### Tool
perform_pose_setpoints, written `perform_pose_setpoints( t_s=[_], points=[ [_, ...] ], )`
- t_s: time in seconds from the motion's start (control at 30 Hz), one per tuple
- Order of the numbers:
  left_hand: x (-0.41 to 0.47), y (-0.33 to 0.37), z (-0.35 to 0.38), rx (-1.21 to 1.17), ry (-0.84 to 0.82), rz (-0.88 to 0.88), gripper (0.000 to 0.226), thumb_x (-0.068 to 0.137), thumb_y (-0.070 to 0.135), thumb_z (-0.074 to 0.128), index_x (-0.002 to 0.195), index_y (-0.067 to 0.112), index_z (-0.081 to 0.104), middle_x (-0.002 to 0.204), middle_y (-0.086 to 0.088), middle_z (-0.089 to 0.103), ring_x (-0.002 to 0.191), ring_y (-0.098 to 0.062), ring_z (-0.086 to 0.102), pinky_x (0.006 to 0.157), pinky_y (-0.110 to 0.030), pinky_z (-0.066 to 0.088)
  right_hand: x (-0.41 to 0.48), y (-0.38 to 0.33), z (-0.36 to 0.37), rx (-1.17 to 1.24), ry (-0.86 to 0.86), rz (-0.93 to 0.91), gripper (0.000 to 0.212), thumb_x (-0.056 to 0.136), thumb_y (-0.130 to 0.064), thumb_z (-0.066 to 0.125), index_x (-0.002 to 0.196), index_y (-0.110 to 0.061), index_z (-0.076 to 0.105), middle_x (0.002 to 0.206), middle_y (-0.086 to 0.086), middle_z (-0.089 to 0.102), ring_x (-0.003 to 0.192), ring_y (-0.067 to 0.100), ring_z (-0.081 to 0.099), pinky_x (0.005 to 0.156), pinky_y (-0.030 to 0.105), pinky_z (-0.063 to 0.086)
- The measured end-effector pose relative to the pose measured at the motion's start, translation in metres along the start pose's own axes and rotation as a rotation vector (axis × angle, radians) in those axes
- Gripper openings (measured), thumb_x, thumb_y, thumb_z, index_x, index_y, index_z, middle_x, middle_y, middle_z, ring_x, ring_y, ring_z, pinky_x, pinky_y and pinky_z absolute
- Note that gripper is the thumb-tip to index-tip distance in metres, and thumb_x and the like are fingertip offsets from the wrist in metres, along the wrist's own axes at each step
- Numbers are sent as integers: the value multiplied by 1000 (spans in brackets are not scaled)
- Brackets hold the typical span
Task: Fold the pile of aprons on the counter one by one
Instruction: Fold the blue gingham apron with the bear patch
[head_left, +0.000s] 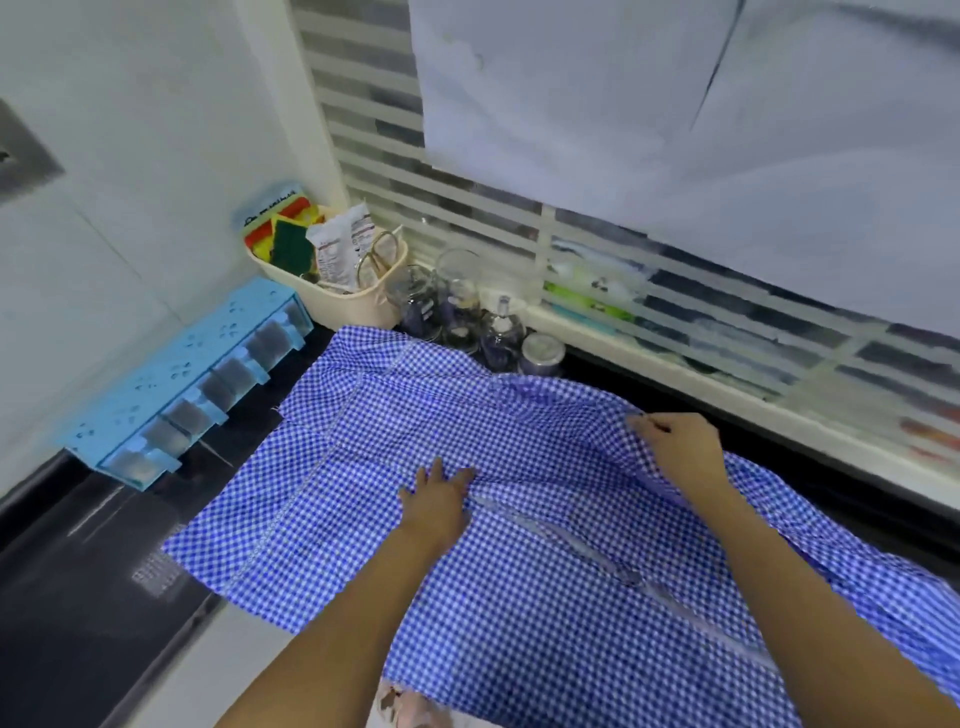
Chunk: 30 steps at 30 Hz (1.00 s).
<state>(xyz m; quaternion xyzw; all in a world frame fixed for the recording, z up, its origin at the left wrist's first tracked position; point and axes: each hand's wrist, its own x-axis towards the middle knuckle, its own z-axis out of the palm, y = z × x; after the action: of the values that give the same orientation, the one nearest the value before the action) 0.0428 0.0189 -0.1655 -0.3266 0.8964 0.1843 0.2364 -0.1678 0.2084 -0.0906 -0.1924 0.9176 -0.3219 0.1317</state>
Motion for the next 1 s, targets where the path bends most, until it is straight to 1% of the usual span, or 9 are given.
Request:
perform_pose_setpoints(
  t_s=[0.03, 0.1, 0.17, 0.3, 0.4, 0.57, 0.73, 0.83, 1.0],
  points=[
    [1, 1, -1, -17, 15, -21, 61, 94, 30, 53, 148, 34, 25, 158, -16, 11, 143, -38, 15, 111, -62, 20, 8, 0, -9, 51, 28, 12, 36, 95, -27, 58, 65, -8, 59, 54, 8, 54, 50, 18, 47, 51, 29, 35],
    [4, 6, -3, -34, 36, -61, 55, 94, 27, 51, 144, 31, 31, 154, -17, 19, 140, -38, 21, 111, -60, 21, 17, -4, -20, 181, -94, 20, 21, 96, -23, 57, 116, -16, 61, 93, 0, 68, 80, 13, 63, 78, 37, 52],
    [3, 14, -4, 2, 94, -47, 49, 94, 24, 51, 141, 26, 36, 148, -17, 29, 137, -35, 29, 112, -55, 24, 12, -4, -20, 78, -270, -77, 63, 94, -22, 60, 148, -25, 28, 131, -8, 48, 117, 13, 50, 103, 39, 42],
    [-1, 25, 2, 55, 262, 186, 42, 91, 14, 48, 133, 16, 46, 136, -10, 45, 119, -29, 49, 100, -37, 37, -31, 21, -11, -436, -406, -312, 30, 90, -25, 64, 118, -22, 52, 107, -6, 52, 86, 8, 51, 76, 25, 41],
    [-3, 32, 10, 59, 220, 164, 42, 94, 10, 43, 136, 12, 41, 136, -12, 41, 117, -30, 49, 91, -37, 44, -68, 72, 1, -598, -540, -280, 39, 88, -26, 64, 124, -23, 49, 120, -4, 48, 106, 15, 51, 85, 28, 46],
    [-1, 41, 16, 79, 151, 159, 53, 93, 20, 50, 143, 19, 32, 141, -16, 26, 121, -31, 45, 90, -39, 48, -95, 121, 18, -498, -330, -268, 18, 97, -29, 52, 104, -15, 59, 112, 2, 48, 100, 16, 46, 82, 27, 42],
    [-4, 24, 23, -14, 87, 292, 36, 84, 40, 59, 111, 18, 52, 147, -14, 20, 139, -27, 29, 97, -41, 43, -106, 124, -1, -342, -223, -385, 11, 95, -22, 56, 95, -15, 65, 103, -2, 53, 91, 10, 44, 78, 22, 37],
    [-8, 23, 18, -14, 76, 199, 25, 85, 39, 64, 103, 26, 53, 151, -10, 20, 140, -25, 28, 107, -46, 34, -124, 130, -13, -350, -343, -407, 17, 94, -25, 58, 106, -18, 68, 117, -4, 55, 106, 11, 46, 90, 26, 41],
    [-26, 79, 16, 173, 218, 279, 59, 85, 36, 59, 137, 14, 42, 150, -8, 27, 141, -26, 24, 114, -54, 16, -144, 152, -18, -351, -528, -236, 38, 92, -23, 61, 130, -23, 57, 148, -7, 37, 136, 13, 34, 112, 29, 30]
  ],
)
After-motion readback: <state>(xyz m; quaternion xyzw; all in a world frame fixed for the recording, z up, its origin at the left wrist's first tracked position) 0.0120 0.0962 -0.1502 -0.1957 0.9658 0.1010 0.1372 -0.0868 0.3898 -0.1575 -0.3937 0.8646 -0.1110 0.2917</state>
